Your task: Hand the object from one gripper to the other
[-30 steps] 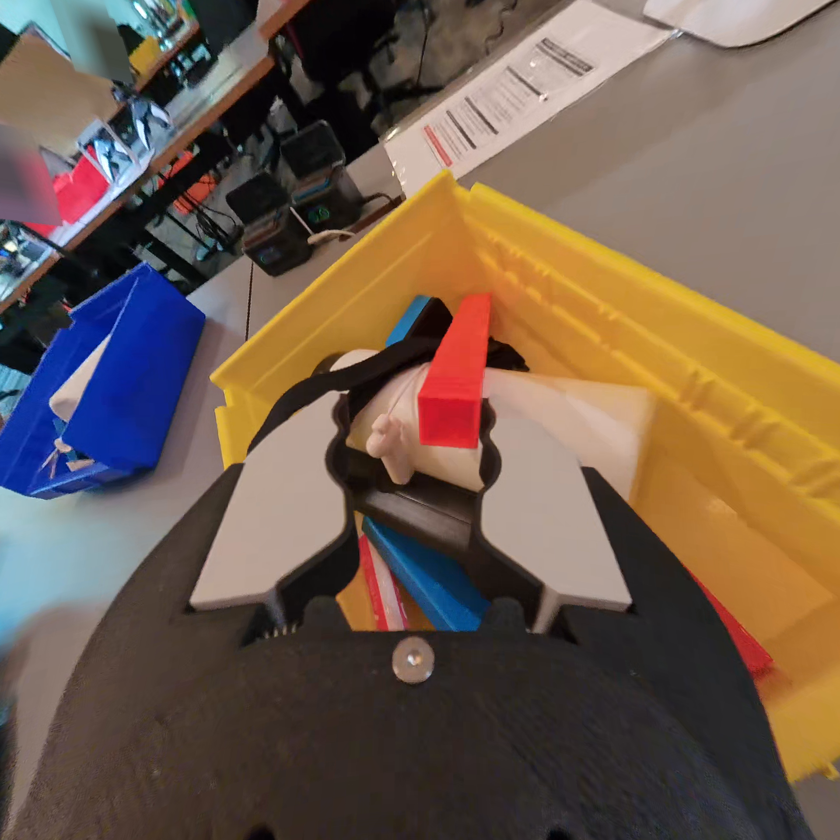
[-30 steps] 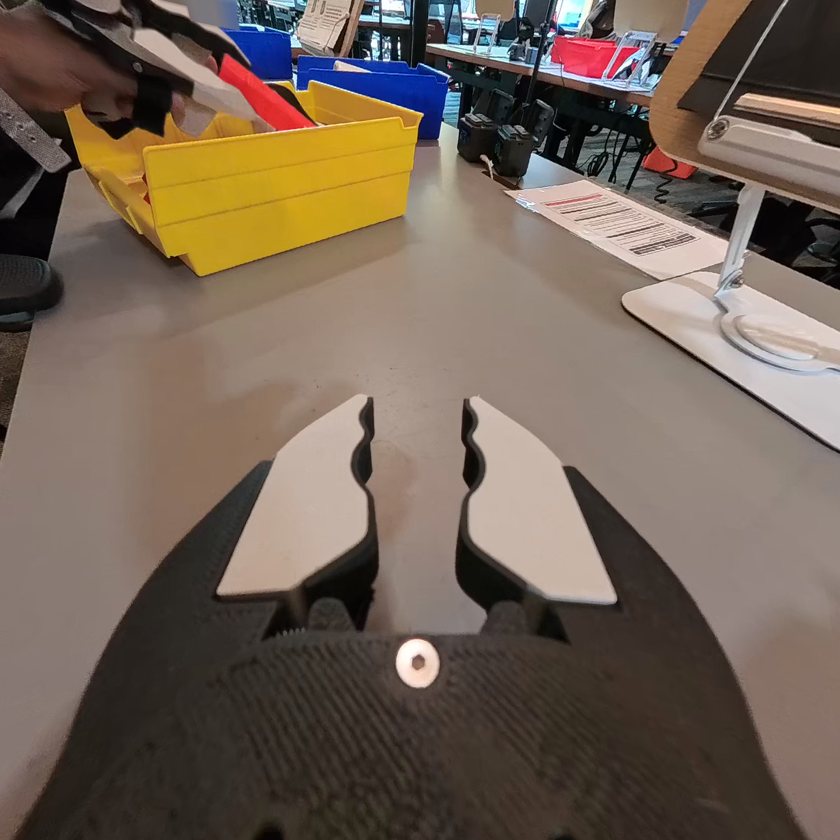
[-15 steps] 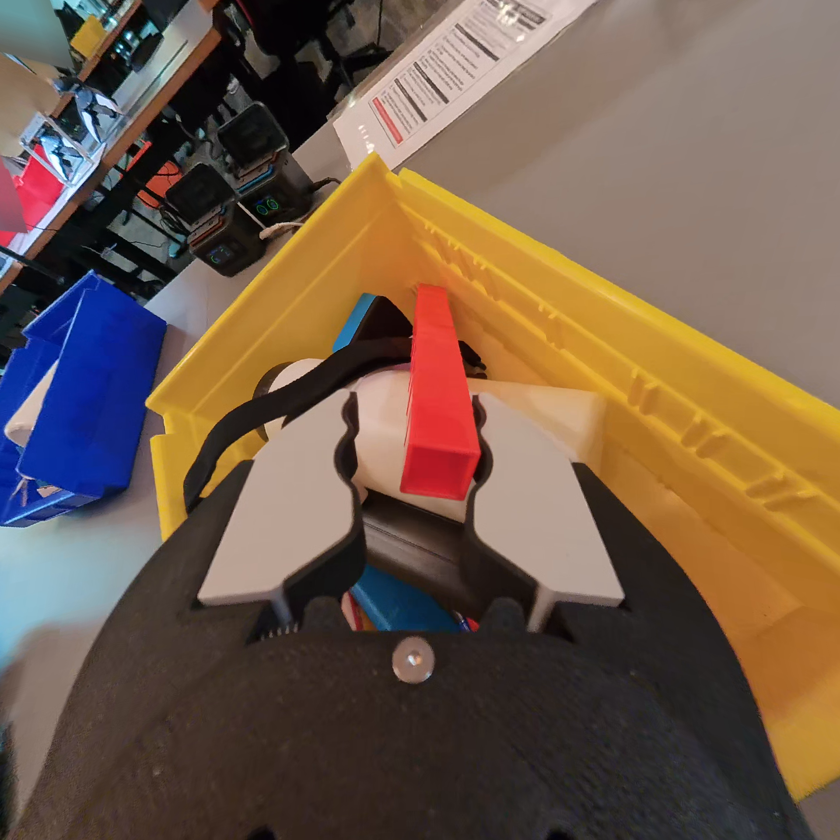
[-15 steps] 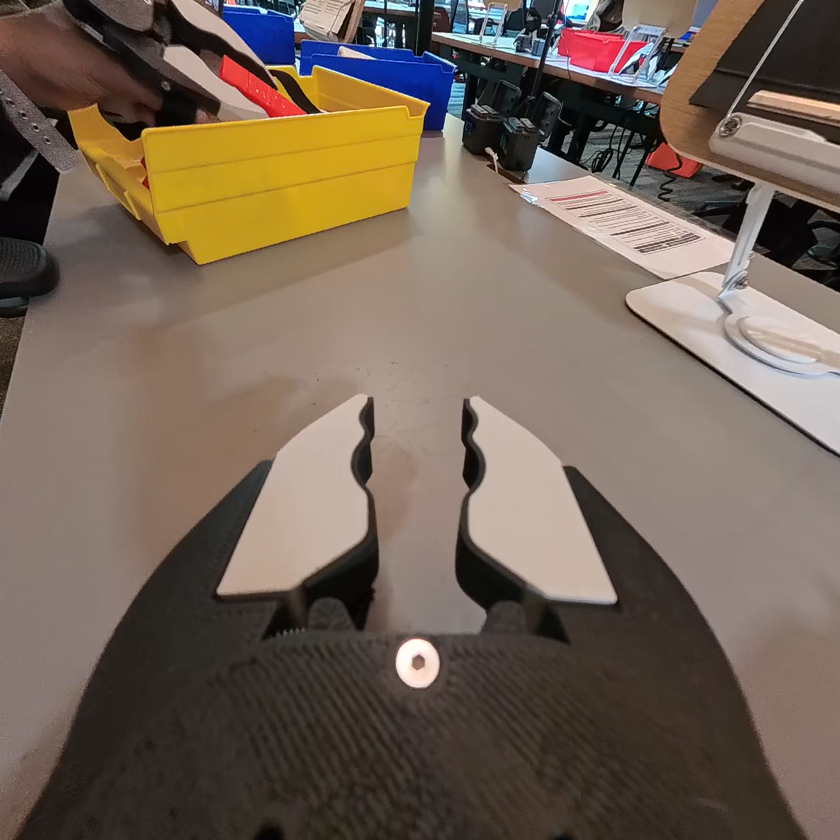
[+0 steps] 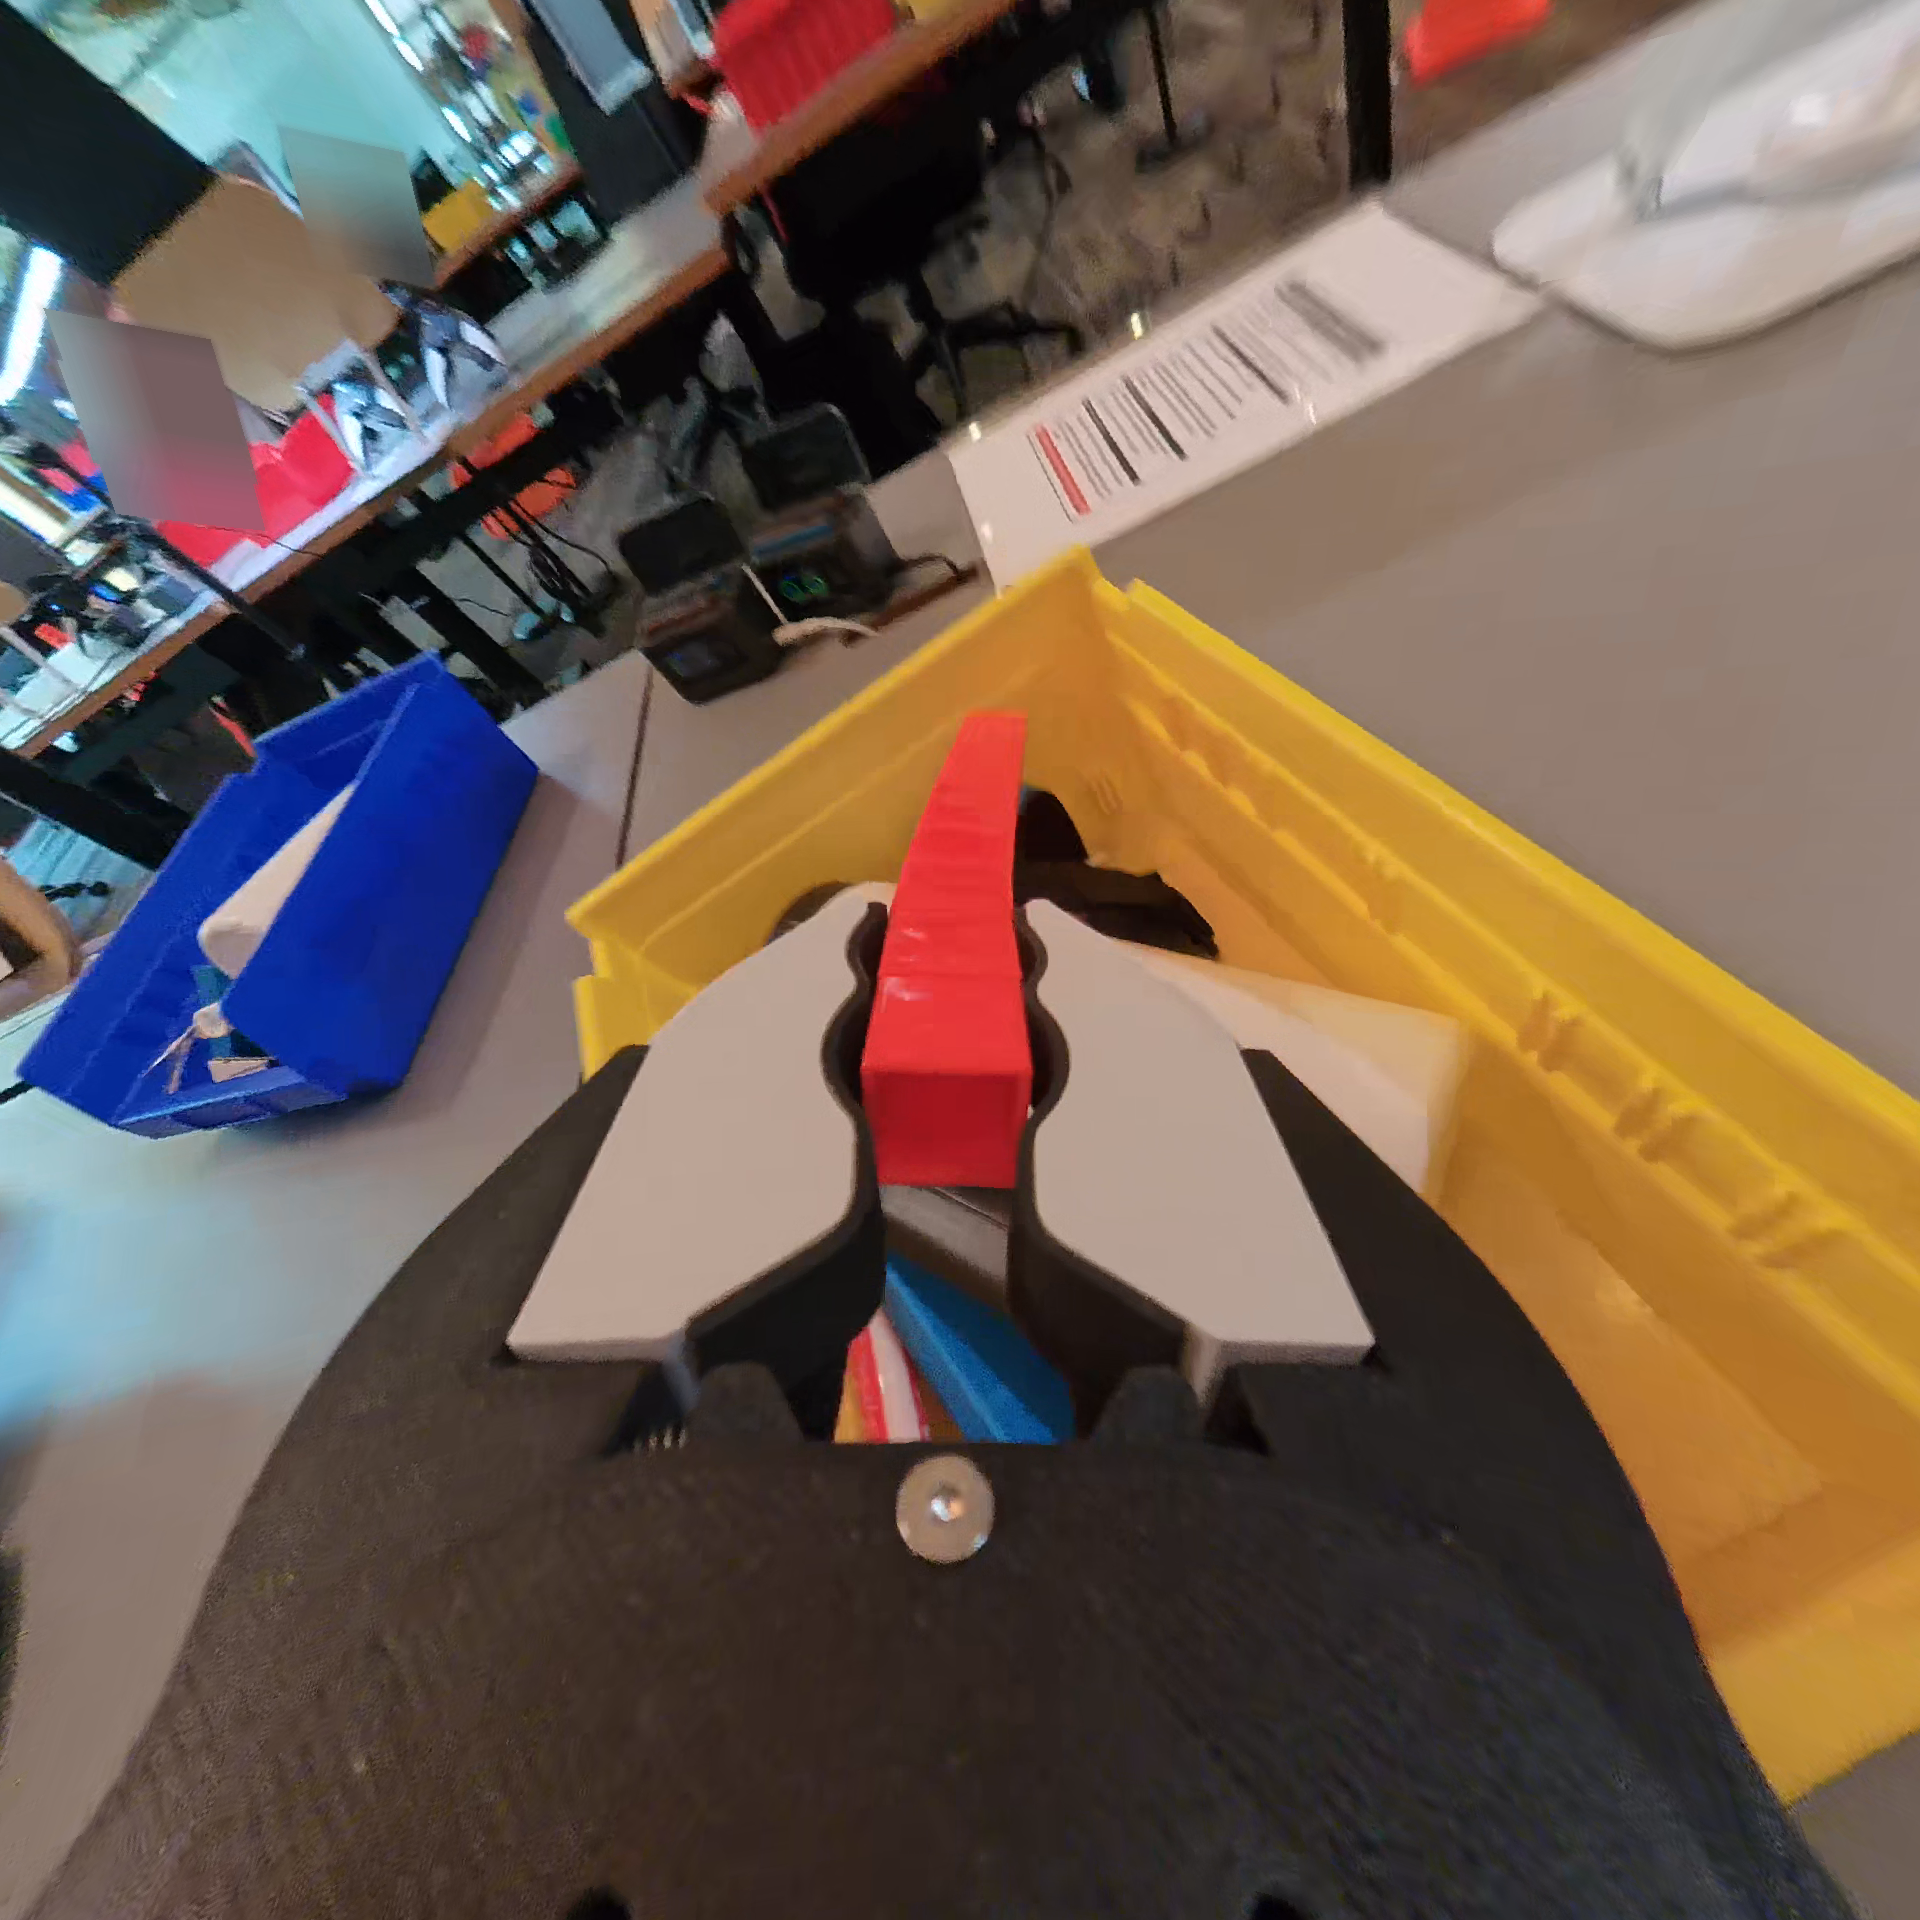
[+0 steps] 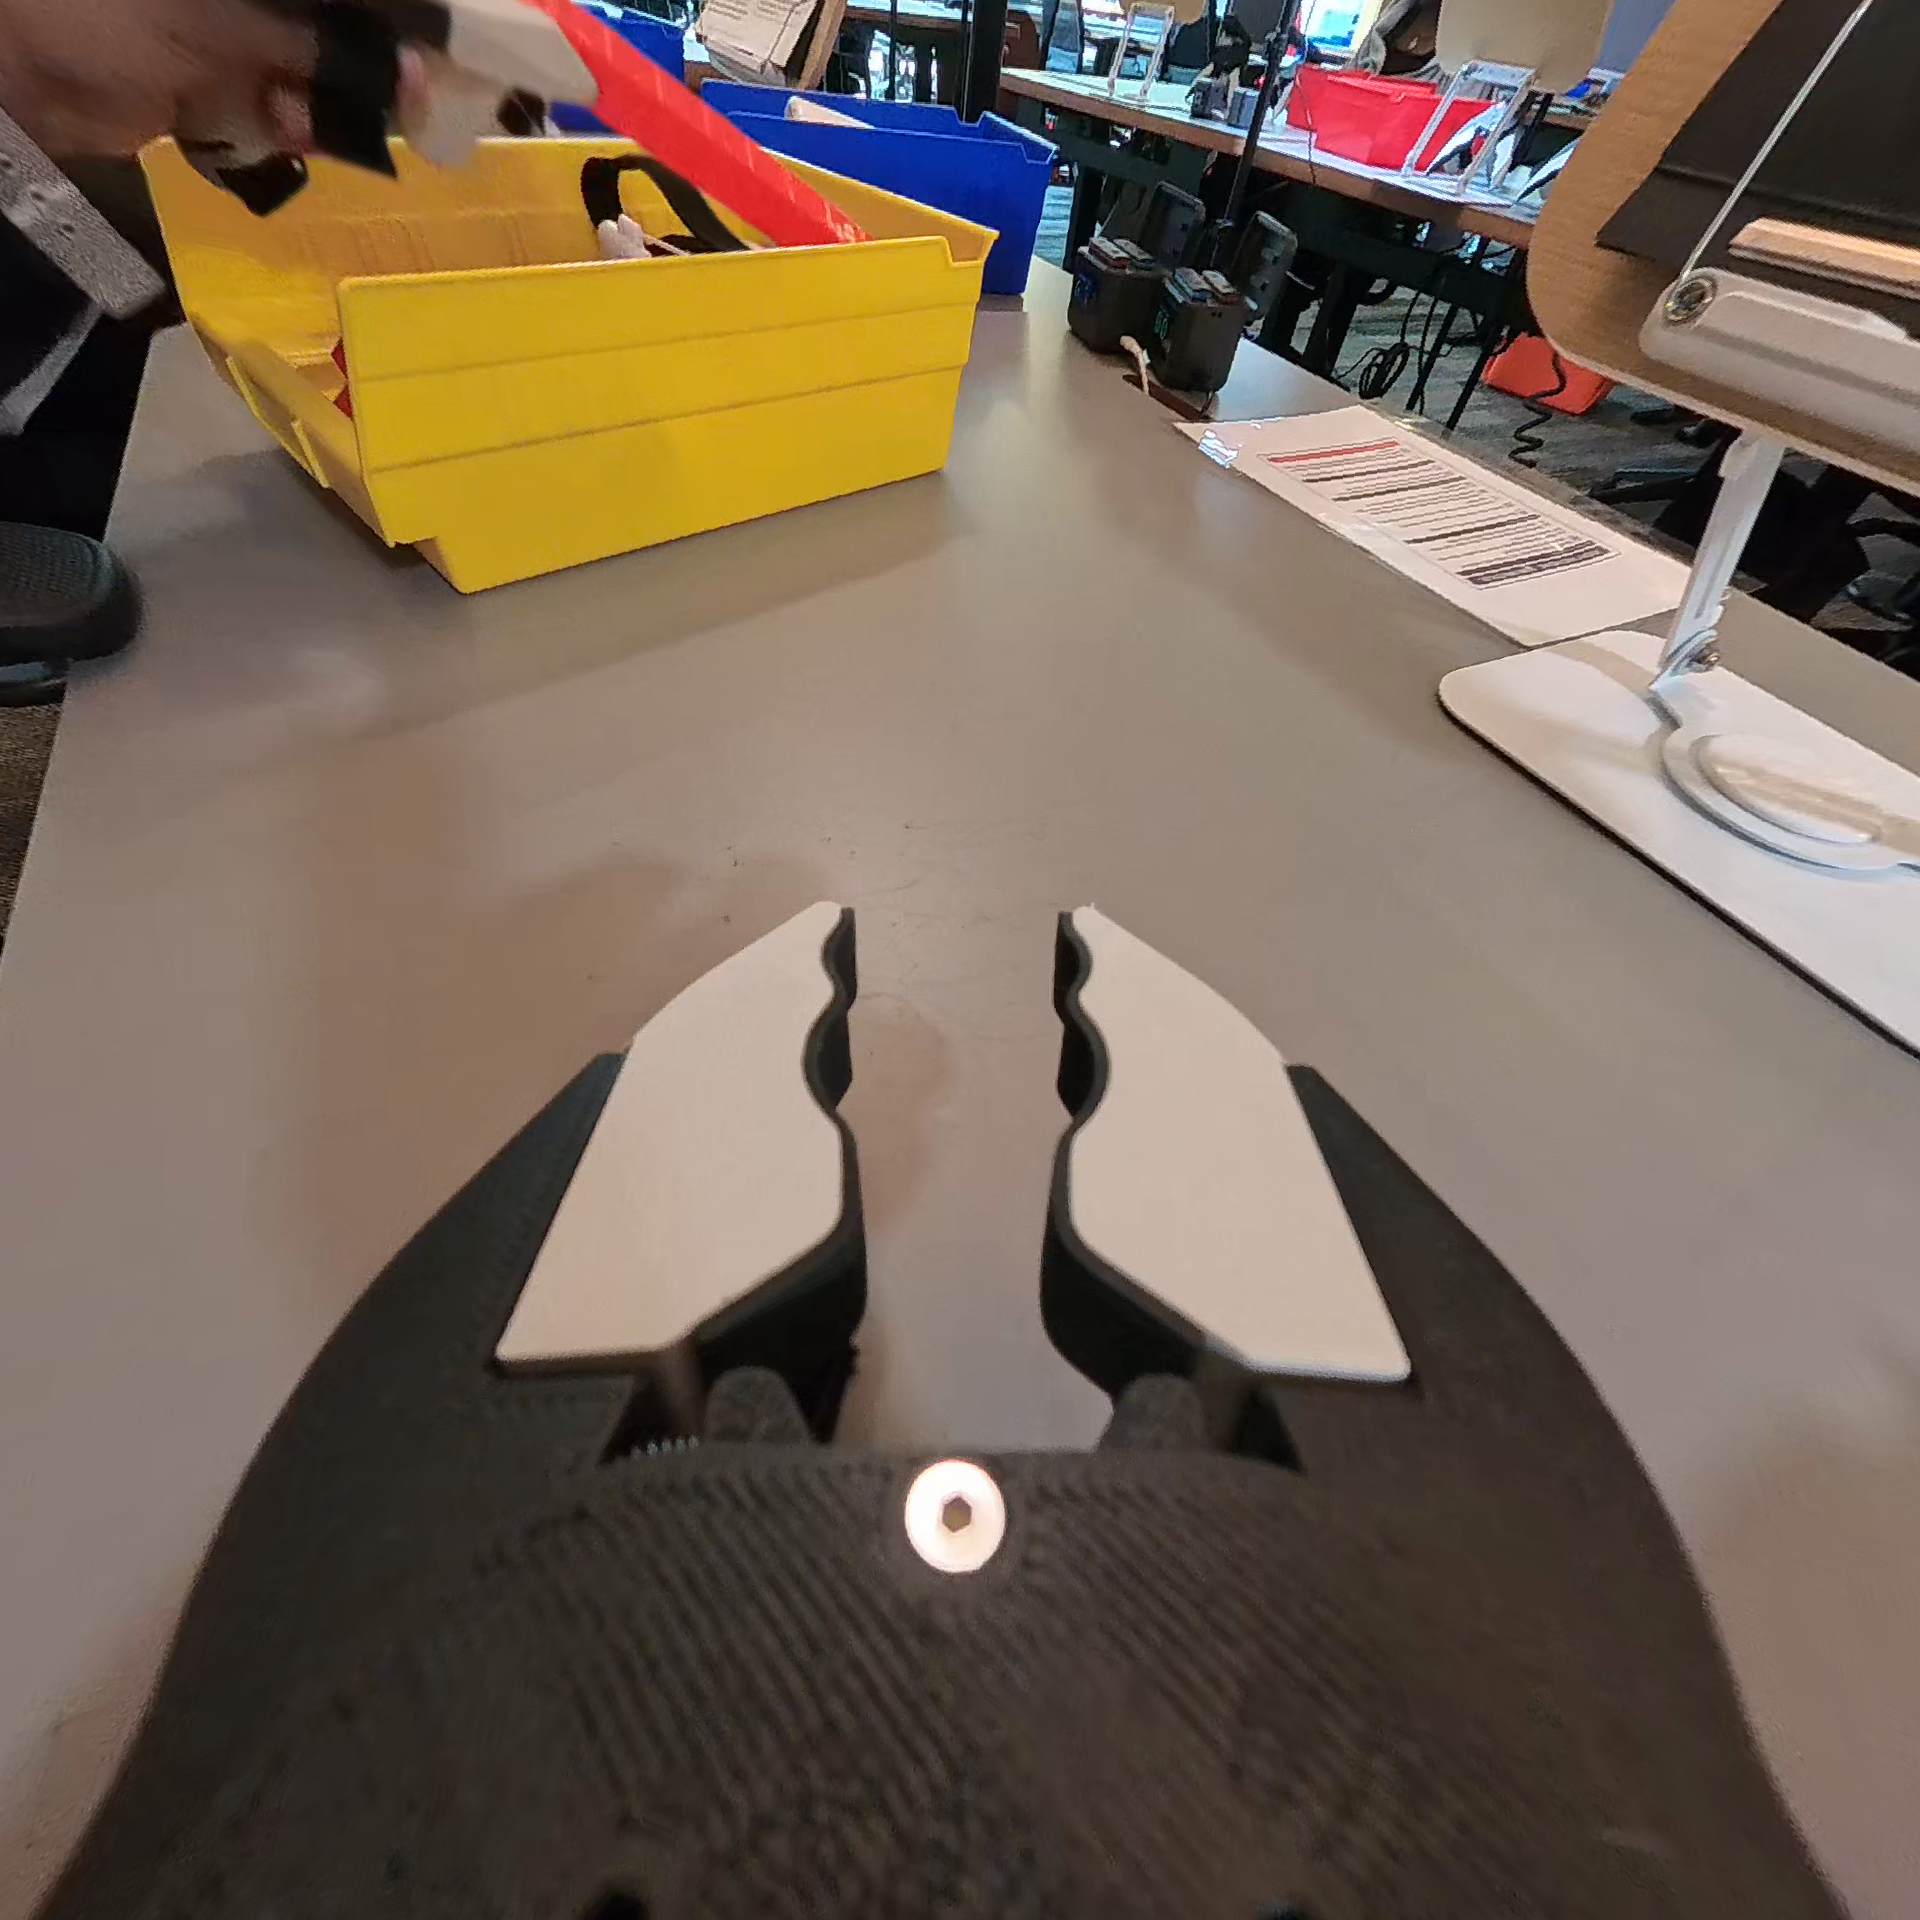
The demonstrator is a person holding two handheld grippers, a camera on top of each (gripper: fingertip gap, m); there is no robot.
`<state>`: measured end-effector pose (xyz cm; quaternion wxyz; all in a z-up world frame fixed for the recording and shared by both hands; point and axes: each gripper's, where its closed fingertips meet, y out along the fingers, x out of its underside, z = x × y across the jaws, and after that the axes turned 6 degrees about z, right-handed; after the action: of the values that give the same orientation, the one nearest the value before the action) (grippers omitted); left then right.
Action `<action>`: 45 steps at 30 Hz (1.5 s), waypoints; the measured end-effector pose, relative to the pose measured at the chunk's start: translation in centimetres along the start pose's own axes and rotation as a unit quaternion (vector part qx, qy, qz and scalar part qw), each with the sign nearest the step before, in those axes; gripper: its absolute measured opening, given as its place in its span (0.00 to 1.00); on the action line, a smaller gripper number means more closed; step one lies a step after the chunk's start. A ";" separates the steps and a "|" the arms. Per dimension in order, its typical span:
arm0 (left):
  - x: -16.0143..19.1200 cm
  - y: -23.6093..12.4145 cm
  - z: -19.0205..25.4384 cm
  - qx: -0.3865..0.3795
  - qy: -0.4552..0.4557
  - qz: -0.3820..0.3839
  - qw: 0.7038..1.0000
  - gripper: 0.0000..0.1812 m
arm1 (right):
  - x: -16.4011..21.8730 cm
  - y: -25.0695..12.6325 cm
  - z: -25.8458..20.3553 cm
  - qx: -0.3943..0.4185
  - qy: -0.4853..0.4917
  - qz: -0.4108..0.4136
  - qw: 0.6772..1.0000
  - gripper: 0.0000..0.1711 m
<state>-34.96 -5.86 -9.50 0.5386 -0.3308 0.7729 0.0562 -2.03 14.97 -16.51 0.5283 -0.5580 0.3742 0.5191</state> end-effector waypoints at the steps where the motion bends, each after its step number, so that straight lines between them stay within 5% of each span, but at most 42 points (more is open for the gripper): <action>1: -0.8 -0.6 -0.7 -0.004 -0.018 0.019 1.000 0.13 | 0.0 0.0 0.0 0.000 0.000 0.000 1.000 0.22; 8: -6.6 -4.3 -2.4 0.035 -0.178 0.160 0.970 0.12 | 0.0 0.1 -0.1 -0.001 -0.002 -0.002 1.000 0.21; 22: -16.5 -10.8 -0.1 0.098 -0.248 0.322 0.909 0.12 | -0.2 0.1 -0.3 -0.003 -0.007 0.003 1.000 0.21; 31: -21.4 -13.5 6.6 0.279 -0.340 0.374 0.817 0.13 | -3.5 0.5 -4.9 -0.082 0.054 0.071 0.993 0.25; 35: -22.6 -13.4 11.9 0.370 -0.351 0.391 0.766 0.12 | -5.9 1.1 -8.4 -0.140 0.159 0.120 0.970 0.26; 41: -22.1 -12.6 14.9 0.391 -0.466 0.443 0.658 0.12 | -7.3 2.7 -9.1 -0.116 0.306 0.193 0.925 0.49; 45: -21.5 -11.5 15.8 0.382 -0.495 0.435 0.648 0.13 | -8.8 2.5 -11.2 -0.189 0.335 0.224 0.896 0.46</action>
<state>-11.53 1.94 5.73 0.8337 0.3553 0.3992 0.1389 -4.02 2.48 -9.52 0.1260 -0.6897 0.5384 0.4674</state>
